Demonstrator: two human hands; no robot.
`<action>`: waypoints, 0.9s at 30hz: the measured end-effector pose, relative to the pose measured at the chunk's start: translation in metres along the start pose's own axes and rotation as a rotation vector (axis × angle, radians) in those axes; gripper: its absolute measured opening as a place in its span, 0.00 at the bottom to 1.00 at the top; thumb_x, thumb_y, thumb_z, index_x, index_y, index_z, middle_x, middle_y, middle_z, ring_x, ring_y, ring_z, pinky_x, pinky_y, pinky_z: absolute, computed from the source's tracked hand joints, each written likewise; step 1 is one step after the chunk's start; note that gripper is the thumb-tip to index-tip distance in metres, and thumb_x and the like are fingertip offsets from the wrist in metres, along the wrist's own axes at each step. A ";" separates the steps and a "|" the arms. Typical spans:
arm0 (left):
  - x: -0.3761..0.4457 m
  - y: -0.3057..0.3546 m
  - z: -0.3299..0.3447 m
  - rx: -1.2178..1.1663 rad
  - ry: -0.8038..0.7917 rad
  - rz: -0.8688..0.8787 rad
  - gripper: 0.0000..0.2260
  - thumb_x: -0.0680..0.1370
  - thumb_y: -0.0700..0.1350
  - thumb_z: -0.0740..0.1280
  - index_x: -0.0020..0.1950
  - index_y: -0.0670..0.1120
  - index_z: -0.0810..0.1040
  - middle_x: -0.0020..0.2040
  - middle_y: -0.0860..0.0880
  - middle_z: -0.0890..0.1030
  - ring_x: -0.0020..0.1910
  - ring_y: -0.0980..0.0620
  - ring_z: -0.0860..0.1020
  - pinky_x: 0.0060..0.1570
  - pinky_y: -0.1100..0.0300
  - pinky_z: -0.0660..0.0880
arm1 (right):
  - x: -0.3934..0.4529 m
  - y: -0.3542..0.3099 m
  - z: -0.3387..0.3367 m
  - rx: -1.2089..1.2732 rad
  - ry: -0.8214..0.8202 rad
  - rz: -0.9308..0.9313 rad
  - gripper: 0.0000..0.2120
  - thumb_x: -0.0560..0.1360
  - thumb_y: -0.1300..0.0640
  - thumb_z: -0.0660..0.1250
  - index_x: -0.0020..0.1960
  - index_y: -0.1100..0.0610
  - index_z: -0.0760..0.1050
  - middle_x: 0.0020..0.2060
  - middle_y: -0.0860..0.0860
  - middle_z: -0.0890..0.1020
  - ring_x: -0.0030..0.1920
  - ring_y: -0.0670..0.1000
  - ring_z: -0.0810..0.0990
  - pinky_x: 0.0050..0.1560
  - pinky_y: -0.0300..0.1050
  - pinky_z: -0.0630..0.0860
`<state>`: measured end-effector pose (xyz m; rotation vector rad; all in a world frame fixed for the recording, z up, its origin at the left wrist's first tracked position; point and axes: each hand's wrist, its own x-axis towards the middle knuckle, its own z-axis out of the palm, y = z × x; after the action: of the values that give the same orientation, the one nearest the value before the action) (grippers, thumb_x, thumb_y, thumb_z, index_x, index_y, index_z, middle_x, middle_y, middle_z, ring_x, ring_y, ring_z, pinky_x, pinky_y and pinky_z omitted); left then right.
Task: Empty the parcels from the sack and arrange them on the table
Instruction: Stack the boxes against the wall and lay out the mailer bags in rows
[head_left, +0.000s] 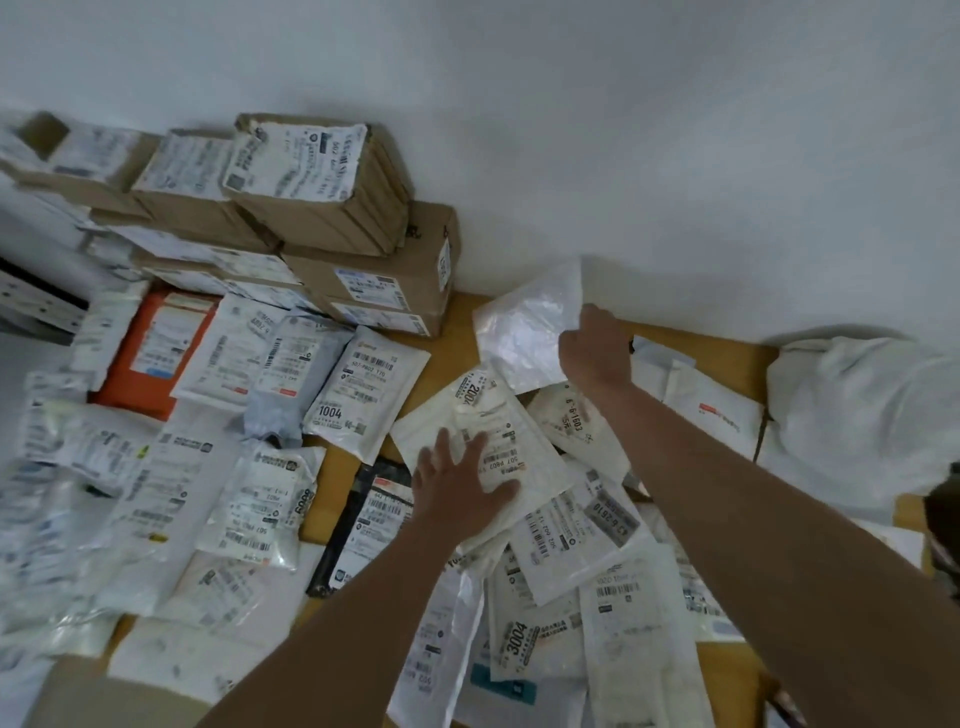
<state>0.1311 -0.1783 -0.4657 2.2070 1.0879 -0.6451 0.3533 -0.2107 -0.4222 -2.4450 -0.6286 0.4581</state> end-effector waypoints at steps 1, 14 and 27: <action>0.000 0.001 0.003 -0.039 -0.003 0.010 0.35 0.74 0.70 0.59 0.77 0.63 0.51 0.80 0.46 0.40 0.77 0.36 0.42 0.74 0.40 0.47 | -0.011 0.001 -0.013 -0.086 0.193 -0.173 0.12 0.74 0.67 0.60 0.57 0.65 0.72 0.50 0.62 0.75 0.50 0.60 0.74 0.43 0.46 0.64; -0.033 -0.024 -0.004 -0.231 0.196 -0.235 0.33 0.77 0.59 0.63 0.77 0.53 0.53 0.78 0.44 0.52 0.75 0.39 0.55 0.72 0.43 0.59 | -0.115 0.041 0.025 -0.519 -0.189 -0.193 0.29 0.74 0.50 0.56 0.72 0.60 0.68 0.69 0.62 0.71 0.69 0.67 0.69 0.64 0.66 0.68; -0.109 -0.101 0.056 -0.043 0.234 -0.051 0.33 0.78 0.70 0.49 0.79 0.57 0.49 0.80 0.47 0.49 0.78 0.43 0.50 0.75 0.44 0.51 | -0.281 0.055 0.088 -0.582 -0.468 -0.435 0.42 0.72 0.26 0.56 0.75 0.54 0.66 0.75 0.59 0.65 0.74 0.65 0.64 0.68 0.69 0.64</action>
<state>-0.0208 -0.2251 -0.4646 2.2652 1.2655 -0.3876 0.0989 -0.3601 -0.4732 -2.6092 -1.6469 0.7515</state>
